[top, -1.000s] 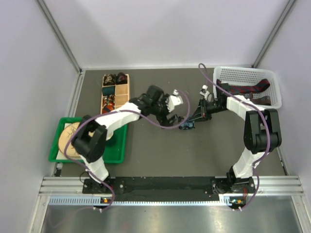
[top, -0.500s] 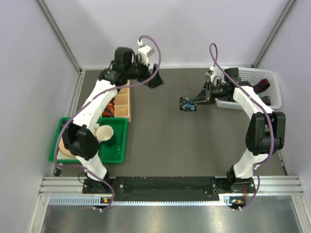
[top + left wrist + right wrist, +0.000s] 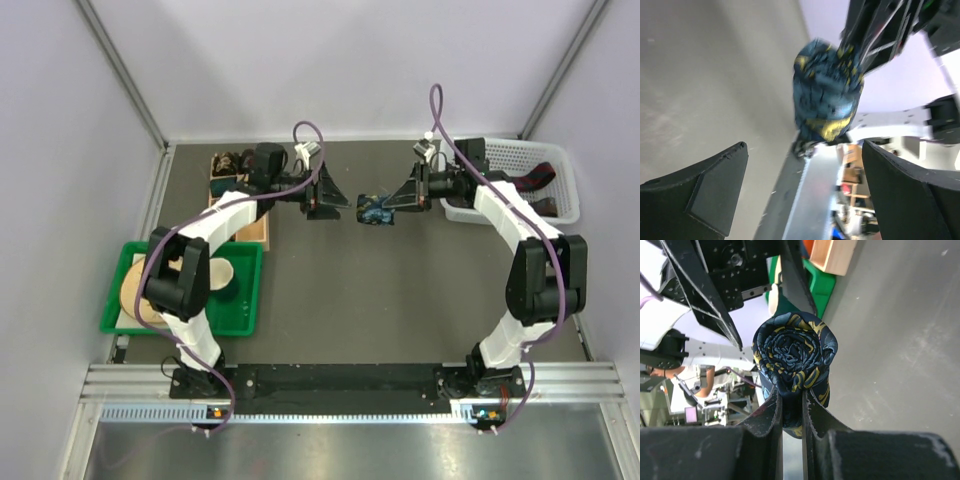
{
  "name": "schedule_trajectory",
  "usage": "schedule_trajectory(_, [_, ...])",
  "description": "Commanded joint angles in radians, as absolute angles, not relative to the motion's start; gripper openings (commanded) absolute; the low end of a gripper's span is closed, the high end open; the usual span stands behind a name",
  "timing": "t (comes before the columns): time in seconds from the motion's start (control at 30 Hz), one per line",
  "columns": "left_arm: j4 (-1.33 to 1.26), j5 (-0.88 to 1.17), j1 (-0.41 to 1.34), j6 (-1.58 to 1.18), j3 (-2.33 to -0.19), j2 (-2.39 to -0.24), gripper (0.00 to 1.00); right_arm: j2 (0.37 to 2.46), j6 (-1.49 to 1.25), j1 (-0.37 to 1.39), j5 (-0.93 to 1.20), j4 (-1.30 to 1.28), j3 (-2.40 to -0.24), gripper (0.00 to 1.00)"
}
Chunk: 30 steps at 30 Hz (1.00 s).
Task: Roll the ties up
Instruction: Place the tie in the storage box.
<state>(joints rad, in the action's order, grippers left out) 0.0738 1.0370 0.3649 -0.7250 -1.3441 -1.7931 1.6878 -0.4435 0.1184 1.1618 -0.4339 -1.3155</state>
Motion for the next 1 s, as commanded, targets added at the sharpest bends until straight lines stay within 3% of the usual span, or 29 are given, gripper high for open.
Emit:
schedule_trajectory(0.0, [-0.310, 1.105, 0.390, -0.999, -1.313, -1.787, 0.99, 1.620, -0.482, 0.143, 1.215, -0.353, -1.304, 0.00])
schedule_trajectory(0.53, [-0.492, 1.120, 0.471, -1.131, -1.327, -1.891, 0.98, 1.617, -0.537, 0.158, 1.204, -0.302, -1.315, 0.00])
schedule_trajectory(0.77, [-0.607, 1.115, 0.476, -1.209, -1.310, -1.907, 0.76, 1.600, -0.537, 0.158, 1.190, -0.305, -1.296, 0.00])
schedule_trajectory(0.97, [-0.623, 1.114, 0.483, -1.226, -1.318, -1.919, 0.77, 1.595, -0.537, 0.158, 1.178, -0.305, -1.298, 0.00])
